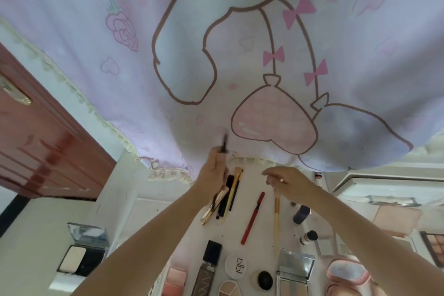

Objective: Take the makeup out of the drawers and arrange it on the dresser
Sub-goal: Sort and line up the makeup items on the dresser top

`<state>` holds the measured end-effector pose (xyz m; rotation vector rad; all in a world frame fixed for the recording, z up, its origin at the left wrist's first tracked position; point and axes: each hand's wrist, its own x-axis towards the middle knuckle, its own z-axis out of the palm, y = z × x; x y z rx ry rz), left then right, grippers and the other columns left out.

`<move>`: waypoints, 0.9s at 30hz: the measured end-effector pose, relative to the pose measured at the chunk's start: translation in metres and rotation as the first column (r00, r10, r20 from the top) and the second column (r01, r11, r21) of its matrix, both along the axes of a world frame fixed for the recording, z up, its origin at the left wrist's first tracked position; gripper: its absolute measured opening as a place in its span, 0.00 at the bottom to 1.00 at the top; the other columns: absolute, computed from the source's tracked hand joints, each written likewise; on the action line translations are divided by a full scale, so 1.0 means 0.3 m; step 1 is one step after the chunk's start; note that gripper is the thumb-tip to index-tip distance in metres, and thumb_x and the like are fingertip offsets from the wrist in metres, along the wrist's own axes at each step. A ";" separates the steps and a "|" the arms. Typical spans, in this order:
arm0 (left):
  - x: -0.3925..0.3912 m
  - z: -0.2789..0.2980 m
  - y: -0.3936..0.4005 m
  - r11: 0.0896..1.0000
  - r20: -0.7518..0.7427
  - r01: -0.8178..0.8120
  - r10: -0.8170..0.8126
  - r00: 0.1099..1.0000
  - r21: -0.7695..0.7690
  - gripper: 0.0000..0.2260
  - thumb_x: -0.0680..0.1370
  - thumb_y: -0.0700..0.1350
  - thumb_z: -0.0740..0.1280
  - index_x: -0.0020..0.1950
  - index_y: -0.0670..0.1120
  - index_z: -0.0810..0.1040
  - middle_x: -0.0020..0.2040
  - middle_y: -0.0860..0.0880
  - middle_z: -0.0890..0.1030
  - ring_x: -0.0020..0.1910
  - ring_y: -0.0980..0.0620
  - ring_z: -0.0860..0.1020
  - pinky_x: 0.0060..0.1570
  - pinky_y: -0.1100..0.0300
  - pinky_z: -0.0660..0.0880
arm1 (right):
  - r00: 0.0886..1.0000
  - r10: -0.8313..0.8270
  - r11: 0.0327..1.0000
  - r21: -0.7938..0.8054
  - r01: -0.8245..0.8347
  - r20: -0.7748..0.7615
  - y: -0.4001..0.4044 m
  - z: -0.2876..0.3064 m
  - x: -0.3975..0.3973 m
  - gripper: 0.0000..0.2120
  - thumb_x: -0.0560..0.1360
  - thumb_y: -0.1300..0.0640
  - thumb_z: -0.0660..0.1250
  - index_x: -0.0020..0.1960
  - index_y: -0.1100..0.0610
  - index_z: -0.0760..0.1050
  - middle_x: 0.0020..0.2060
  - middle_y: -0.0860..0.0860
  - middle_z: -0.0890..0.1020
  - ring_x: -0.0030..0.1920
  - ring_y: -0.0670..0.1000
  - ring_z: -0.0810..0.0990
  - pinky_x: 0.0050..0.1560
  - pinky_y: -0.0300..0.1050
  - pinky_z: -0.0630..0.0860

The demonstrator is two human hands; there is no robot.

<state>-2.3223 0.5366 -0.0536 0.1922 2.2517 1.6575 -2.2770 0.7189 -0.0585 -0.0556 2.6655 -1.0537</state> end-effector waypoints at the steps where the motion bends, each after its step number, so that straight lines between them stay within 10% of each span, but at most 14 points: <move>1: 0.001 -0.002 -0.001 0.965 -0.091 0.132 -0.156 0.984 -0.226 0.07 0.82 0.43 0.51 0.53 0.45 0.68 0.29 0.51 0.68 0.24 0.56 0.66 0.25 0.68 0.66 | 0.995 -0.031 1.000 -0.009 0.030 -0.090 0.012 0.006 -0.008 0.16 0.79 0.60 0.56 0.66 0.54 0.68 0.53 0.50 0.76 0.51 0.46 0.74 0.50 0.31 0.66; 7: 0.034 0.064 0.008 0.636 -0.137 0.315 -0.557 0.819 -0.705 0.11 0.82 0.42 0.53 0.56 0.41 0.73 0.36 0.54 0.65 0.38 0.54 0.68 0.42 0.65 0.66 | 0.802 0.342 0.889 0.446 -0.107 -0.490 0.065 0.058 -0.024 0.20 0.72 0.57 0.64 0.63 0.60 0.69 0.56 0.58 0.78 0.53 0.56 0.79 0.50 0.47 0.78; 12: 0.065 0.143 -0.005 0.507 -0.187 0.239 -0.652 0.735 -0.828 0.13 0.82 0.46 0.54 0.60 0.43 0.73 0.42 0.52 0.67 0.44 0.54 0.70 0.50 0.64 0.69 | 0.832 0.546 0.670 0.650 -0.359 -0.103 0.032 0.135 0.005 0.16 0.81 0.52 0.50 0.60 0.58 0.70 0.54 0.52 0.77 0.53 0.50 0.75 0.55 0.40 0.71; 19: 0.064 0.152 -0.084 0.533 -0.315 0.130 -0.661 0.681 -0.836 0.14 0.82 0.46 0.52 0.61 0.44 0.71 0.55 0.49 0.75 0.52 0.52 0.76 0.46 0.71 0.65 | 0.842 0.506 0.724 0.623 -0.296 -0.188 0.028 0.150 0.004 0.12 0.80 0.58 0.53 0.61 0.58 0.68 0.52 0.51 0.75 0.45 0.48 0.74 0.43 0.34 0.66; 27: 0.059 0.103 -0.091 0.429 -0.238 0.137 -0.709 0.664 -0.893 0.15 0.82 0.47 0.49 0.61 0.43 0.71 0.54 0.48 0.77 0.51 0.50 0.77 0.47 0.62 0.71 | 0.827 0.561 0.623 0.678 -0.390 -0.039 -0.026 0.126 -0.021 0.14 0.81 0.51 0.47 0.58 0.56 0.66 0.28 0.43 0.61 0.27 0.42 0.61 0.32 0.36 0.63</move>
